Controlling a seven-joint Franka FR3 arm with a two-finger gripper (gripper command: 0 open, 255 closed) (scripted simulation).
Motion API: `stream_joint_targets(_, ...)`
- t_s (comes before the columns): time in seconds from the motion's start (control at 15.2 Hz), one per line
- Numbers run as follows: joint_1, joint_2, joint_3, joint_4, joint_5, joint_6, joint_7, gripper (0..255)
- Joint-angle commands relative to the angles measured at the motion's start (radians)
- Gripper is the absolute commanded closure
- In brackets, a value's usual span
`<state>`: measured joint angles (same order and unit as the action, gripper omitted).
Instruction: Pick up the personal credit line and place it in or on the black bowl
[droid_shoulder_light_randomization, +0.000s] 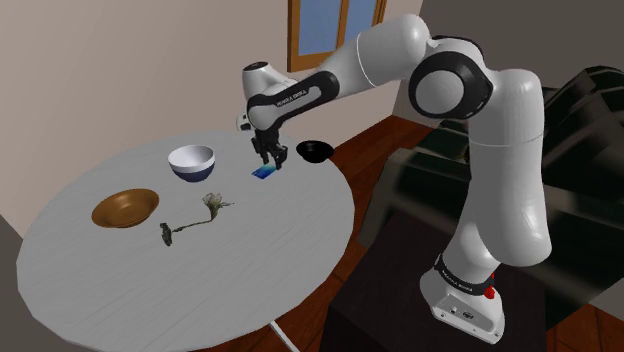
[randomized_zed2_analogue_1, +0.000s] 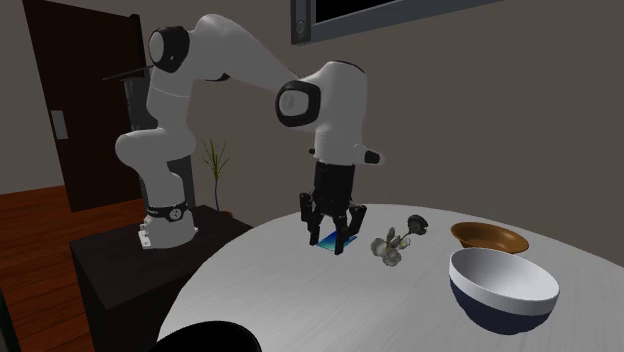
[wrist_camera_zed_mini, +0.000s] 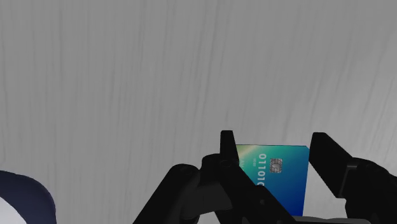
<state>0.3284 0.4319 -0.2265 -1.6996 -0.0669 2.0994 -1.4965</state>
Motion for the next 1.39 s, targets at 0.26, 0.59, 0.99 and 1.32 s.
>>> stream_joint_targets(0.26, -0.028, -0.025, -0.013, 0.013, 0.001, -0.033, -0.044, 255)
stream_joint_targets(0.59, -0.103, -0.026, -0.043, 0.012, 0.012, -0.018, -0.151, 255)
stream_joint_targets(0.99, -0.199, 0.001, -0.073, 0.051, 0.034, -0.016, -0.282, 255)
stream_joint_targets(1.32, -0.286, 0.047, -0.092, 0.121, 0.061, -0.029, -0.393, 255)
